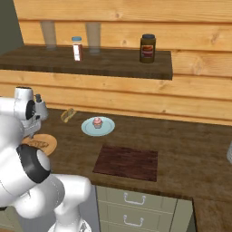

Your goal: From the different types of pastries on the counter, select a croissant and place it on the cutting board. Then retrieve a jar of jam from the cabinet and place it alongside the croissant on the cutting board.

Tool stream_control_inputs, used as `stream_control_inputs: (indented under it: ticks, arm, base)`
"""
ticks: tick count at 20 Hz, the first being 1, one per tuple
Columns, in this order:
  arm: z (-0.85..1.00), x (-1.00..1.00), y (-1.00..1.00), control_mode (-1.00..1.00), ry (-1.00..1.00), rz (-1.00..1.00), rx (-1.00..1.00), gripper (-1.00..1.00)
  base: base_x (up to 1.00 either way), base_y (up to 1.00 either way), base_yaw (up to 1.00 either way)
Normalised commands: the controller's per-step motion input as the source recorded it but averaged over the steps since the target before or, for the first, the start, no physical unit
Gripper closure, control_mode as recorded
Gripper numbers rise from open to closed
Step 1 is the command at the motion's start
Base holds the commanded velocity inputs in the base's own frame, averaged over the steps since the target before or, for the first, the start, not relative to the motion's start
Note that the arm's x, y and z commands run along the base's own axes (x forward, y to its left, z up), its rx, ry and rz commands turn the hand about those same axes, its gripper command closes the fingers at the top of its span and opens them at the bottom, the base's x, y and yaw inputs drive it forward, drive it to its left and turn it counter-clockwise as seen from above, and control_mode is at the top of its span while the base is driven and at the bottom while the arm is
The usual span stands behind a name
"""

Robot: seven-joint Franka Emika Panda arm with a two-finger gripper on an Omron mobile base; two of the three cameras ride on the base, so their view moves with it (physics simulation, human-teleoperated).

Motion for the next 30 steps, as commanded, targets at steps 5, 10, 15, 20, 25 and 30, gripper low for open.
stream_control_inputs:
  ticks: [5, 10, 15, 20, 25, 30]
  arm:
    - [-0.13, 0.52, 0.03, -1.0, 0.0, 0.13, 0.0, -1.0]
    - [-0.3, 0.56, 0.31, -1.0, 0.0, 0.11, 0.0, -1.0]
    - [-0.4, 0.39, 0.39, -1.0, 0.0, 0.11, 0.0, -1.0]
    - [-0.12, 0.33, 0.28, -1.0, -0.01, 0.12, 0.0, -1.0]
    - [-0.27, 0.08, 0.18, -1.0, 0.0, 0.14, 0.0, -1.0]
    - [-0.3, 0.08, 0.03, -1.0, 0.0, 0.14, 0.0, -1.0]
  base:
    - [0.0, 0.0, 0.0]
    - [0.0, 0.0, 0.0]
    - [0.0, 0.0, 0.0]
    - [0.0, 0.0, 0.0]
    - [0.0, 0.0, 0.0]
    - [0.0, 0.0, 0.0]
